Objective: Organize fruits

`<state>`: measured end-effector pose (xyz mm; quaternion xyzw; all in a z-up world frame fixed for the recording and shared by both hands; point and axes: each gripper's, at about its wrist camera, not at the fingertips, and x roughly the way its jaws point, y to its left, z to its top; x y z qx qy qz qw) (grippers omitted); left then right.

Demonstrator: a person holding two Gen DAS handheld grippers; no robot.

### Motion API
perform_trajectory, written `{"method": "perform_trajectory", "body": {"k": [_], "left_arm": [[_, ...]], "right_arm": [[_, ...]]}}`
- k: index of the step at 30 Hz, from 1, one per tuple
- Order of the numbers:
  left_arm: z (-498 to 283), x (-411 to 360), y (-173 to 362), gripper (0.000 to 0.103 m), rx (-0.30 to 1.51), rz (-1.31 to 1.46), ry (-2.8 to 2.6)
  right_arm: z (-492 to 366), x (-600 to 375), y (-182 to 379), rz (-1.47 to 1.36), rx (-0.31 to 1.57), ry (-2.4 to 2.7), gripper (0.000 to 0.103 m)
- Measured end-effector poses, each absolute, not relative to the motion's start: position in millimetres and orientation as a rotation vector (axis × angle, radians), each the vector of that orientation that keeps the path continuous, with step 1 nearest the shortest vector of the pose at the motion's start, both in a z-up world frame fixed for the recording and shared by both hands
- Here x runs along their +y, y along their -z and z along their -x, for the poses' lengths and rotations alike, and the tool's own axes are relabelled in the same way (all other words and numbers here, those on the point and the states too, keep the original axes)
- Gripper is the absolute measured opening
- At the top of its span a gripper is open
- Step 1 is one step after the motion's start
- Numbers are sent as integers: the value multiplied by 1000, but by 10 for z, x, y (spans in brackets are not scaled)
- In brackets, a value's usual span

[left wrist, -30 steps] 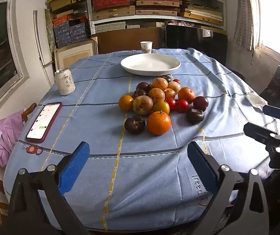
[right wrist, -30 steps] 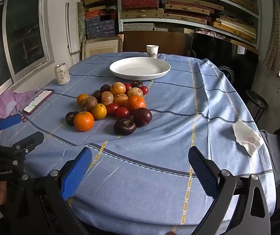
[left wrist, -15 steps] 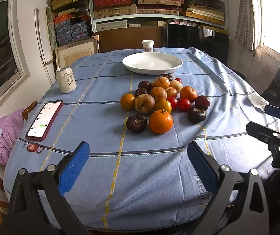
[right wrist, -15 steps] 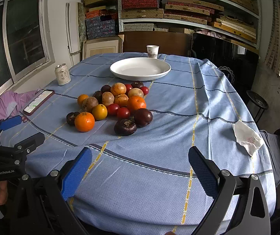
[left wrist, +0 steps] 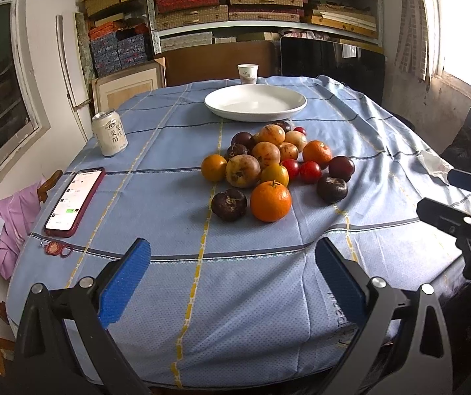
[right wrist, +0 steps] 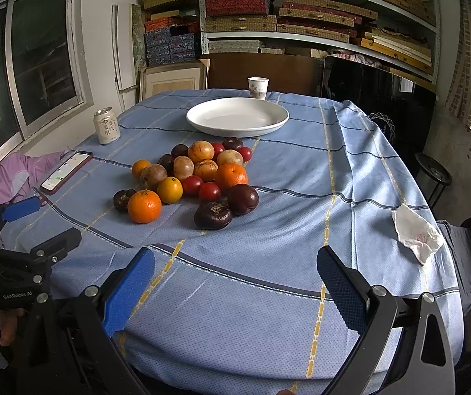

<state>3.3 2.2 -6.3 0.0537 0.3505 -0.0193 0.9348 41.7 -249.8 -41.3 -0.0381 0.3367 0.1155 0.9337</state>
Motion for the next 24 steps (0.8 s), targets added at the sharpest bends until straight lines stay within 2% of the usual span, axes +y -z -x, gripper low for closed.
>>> {"method": "perform_trajectory", "body": {"k": [24], "left_arm": [[-77, 98, 80, 98, 748, -36, 62]], "right_arm": [[-422, -2501, 393, 73, 688, -236, 99]]}}
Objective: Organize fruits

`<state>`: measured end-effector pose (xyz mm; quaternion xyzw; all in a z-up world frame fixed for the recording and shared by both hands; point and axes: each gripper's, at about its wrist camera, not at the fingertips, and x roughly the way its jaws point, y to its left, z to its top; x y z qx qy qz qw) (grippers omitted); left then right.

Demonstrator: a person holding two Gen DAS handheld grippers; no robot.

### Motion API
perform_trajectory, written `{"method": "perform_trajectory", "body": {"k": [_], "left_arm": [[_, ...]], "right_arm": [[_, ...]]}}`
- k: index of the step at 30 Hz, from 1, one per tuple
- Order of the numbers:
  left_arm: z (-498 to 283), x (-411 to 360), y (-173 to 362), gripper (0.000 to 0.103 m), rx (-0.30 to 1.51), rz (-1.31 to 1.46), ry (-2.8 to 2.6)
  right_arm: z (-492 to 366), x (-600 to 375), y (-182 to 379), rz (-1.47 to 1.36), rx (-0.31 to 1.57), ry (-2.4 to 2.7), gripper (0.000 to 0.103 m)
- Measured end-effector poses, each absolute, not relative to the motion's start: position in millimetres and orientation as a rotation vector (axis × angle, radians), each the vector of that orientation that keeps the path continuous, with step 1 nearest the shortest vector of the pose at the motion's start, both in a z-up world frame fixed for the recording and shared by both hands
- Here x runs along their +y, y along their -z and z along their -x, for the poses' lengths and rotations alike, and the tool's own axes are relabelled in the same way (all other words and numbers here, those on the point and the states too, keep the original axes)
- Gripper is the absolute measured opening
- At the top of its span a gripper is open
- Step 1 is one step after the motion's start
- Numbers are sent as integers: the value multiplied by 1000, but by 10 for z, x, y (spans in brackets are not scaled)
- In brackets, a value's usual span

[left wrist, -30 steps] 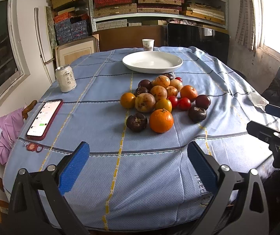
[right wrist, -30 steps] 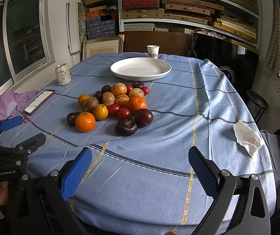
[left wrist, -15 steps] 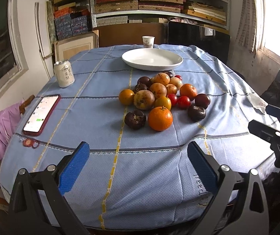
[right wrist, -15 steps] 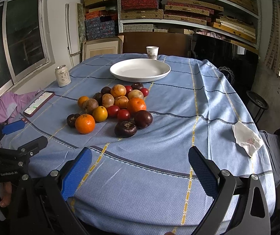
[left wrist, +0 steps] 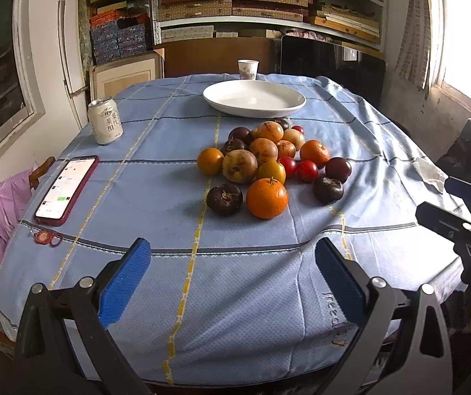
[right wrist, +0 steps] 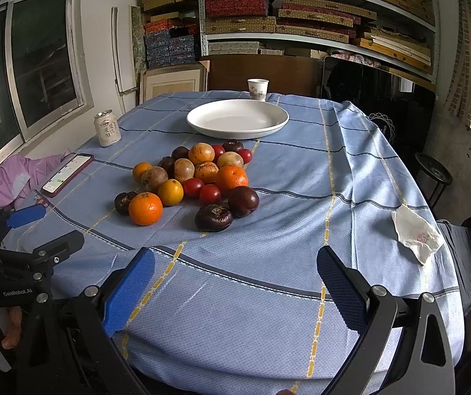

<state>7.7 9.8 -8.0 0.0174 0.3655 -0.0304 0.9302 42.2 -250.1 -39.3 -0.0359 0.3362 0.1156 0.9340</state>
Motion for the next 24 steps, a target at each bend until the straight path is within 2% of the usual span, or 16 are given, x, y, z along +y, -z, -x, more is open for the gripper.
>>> {"method": "perform_trajectory", "body": {"k": [24], "left_arm": [[-119, 195, 119, 98, 760, -6, 48]], "right_arm": [[-436, -2461, 419, 75, 696, -243, 99]]}}
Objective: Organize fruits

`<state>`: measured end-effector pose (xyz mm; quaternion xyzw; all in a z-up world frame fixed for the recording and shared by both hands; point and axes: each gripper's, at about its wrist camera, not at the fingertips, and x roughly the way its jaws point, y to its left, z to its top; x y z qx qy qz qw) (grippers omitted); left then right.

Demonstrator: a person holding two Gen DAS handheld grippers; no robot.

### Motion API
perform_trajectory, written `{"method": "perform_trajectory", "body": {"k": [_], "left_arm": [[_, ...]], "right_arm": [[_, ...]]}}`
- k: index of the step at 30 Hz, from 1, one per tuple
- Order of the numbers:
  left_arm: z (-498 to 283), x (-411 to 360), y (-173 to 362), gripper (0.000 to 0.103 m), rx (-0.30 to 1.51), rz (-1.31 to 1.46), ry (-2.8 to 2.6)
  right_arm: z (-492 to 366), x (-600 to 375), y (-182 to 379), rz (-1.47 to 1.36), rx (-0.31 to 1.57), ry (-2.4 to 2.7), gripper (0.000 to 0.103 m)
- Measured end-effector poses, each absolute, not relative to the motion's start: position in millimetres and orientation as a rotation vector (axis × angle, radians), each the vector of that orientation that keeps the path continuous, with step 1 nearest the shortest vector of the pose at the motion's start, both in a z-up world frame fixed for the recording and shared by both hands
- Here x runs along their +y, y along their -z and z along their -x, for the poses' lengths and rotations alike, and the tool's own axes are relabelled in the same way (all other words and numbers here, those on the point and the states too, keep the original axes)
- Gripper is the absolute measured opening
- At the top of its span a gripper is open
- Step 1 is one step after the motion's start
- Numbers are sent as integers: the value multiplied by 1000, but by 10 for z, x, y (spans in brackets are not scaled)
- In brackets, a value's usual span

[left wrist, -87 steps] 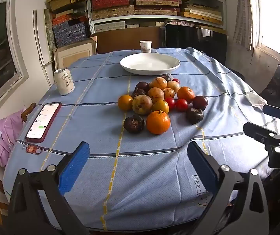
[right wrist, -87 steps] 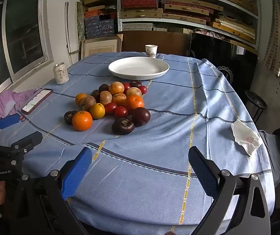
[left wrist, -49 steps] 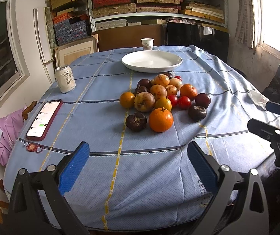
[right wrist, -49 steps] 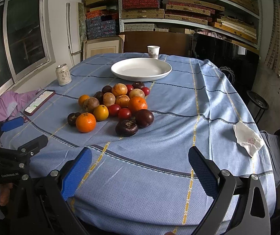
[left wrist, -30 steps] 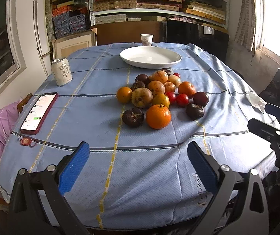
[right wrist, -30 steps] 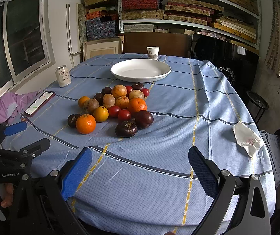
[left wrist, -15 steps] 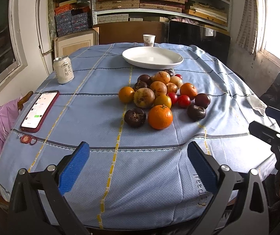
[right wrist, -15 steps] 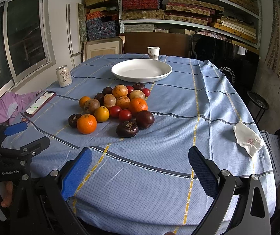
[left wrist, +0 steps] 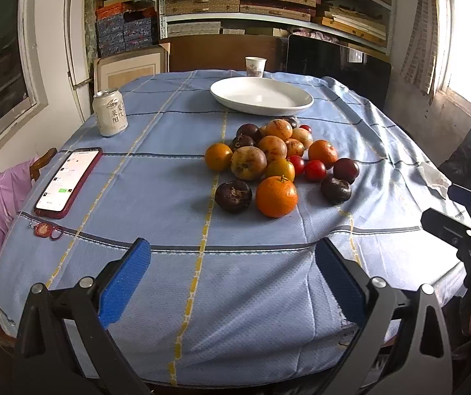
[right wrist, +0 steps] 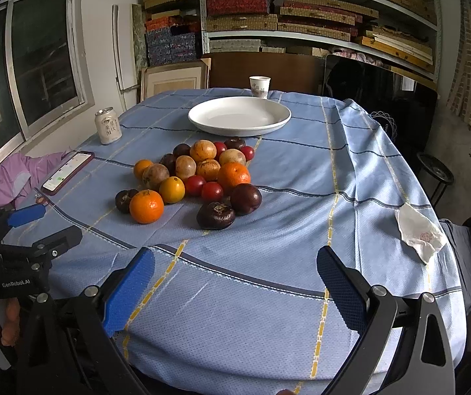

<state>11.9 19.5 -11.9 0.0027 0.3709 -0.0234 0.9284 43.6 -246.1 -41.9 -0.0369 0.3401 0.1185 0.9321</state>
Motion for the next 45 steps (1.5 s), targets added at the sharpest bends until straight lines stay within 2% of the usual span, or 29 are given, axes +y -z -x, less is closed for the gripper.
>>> {"method": "perform_trajectory", "body": {"k": [11, 19, 23, 28, 33, 34, 37, 43, 45], "left_arm": [[-261, 332, 170, 98, 752, 15, 54], [-517, 526, 325, 98, 762, 63, 127], [-658, 589, 369, 98, 756, 83, 170], [-831, 607, 350, 98, 761, 84, 211], [-1011, 572, 382, 97, 789, 78, 245], [-1053, 561, 403, 92, 801, 75, 250], [-1181, 537, 473, 75, 848, 72, 276], [-1345, 571, 550, 73, 903, 106, 320], [-1392, 576, 556, 66, 913, 103, 342]], "right_arm": [[-575, -2455, 459, 98, 684, -244, 99], [-975, -2376, 606, 98, 703, -337, 99], [-1272, -2387, 667, 82, 731, -347, 85], [-1642, -2412, 763, 61, 785, -348, 62], [-1880, -2409, 890, 46, 842, -366, 57], [-1912, -2414, 919, 42, 857, -370, 51], [-1983, -2445, 994, 7, 891, -404, 41], [-2021, -2522, 1030, -65, 916, -444, 39], [-2032, -2534, 1034, -76, 919, -450, 39]]}}
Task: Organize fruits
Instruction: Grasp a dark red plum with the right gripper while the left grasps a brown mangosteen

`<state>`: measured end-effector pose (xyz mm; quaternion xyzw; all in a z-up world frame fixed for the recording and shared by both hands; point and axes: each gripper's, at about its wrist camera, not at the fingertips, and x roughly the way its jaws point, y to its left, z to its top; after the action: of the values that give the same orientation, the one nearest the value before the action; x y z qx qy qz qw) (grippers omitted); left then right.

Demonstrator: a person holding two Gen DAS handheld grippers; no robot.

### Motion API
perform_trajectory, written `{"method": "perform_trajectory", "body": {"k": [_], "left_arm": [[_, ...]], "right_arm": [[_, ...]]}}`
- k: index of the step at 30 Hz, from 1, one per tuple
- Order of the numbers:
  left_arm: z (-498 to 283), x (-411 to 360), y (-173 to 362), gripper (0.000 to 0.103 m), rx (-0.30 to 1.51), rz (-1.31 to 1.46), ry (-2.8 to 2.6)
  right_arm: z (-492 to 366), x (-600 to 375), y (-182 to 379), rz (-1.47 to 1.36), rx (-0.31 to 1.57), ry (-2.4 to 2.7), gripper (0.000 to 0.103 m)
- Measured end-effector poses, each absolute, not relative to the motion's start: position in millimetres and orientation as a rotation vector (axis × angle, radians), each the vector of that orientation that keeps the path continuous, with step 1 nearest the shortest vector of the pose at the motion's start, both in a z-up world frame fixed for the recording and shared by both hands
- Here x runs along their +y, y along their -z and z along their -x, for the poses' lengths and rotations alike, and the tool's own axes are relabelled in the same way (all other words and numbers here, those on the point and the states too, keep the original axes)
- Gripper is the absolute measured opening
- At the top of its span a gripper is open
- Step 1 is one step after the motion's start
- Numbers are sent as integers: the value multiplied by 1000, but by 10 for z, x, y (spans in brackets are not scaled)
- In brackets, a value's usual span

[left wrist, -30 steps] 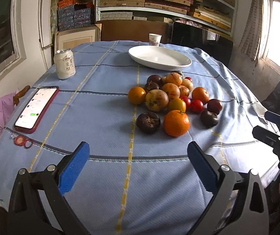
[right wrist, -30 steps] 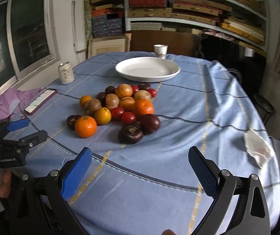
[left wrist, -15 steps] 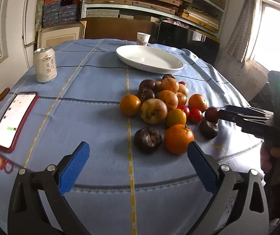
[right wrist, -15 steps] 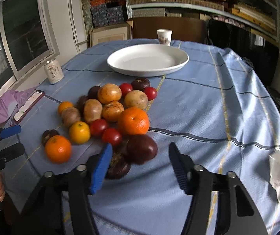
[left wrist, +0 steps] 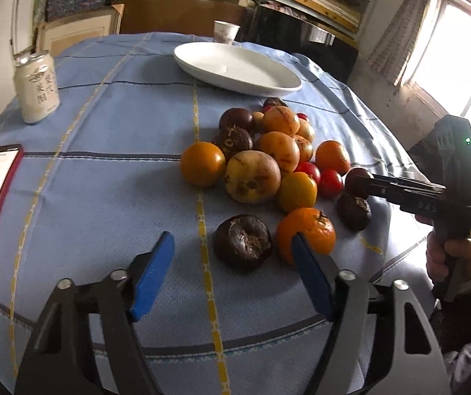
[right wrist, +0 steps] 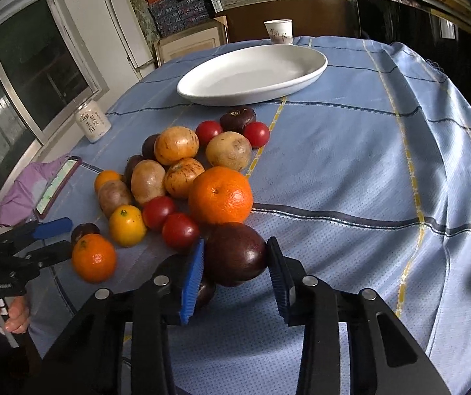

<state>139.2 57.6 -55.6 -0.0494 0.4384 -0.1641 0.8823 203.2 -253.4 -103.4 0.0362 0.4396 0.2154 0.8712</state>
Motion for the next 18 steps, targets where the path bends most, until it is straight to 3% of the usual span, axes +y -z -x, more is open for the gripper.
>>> {"method": "perform_trajectory", "body": {"k": [4, 18], "left_arm": [[-1445, 584, 583, 57, 940, 52, 373], [-1566, 337, 714, 49, 951, -139, 451]], "right_arm": [[-2023, -2556, 1031, -91, 929, -458, 39], [-2044, -2497, 1026, -38, 943, -457, 39]]}}
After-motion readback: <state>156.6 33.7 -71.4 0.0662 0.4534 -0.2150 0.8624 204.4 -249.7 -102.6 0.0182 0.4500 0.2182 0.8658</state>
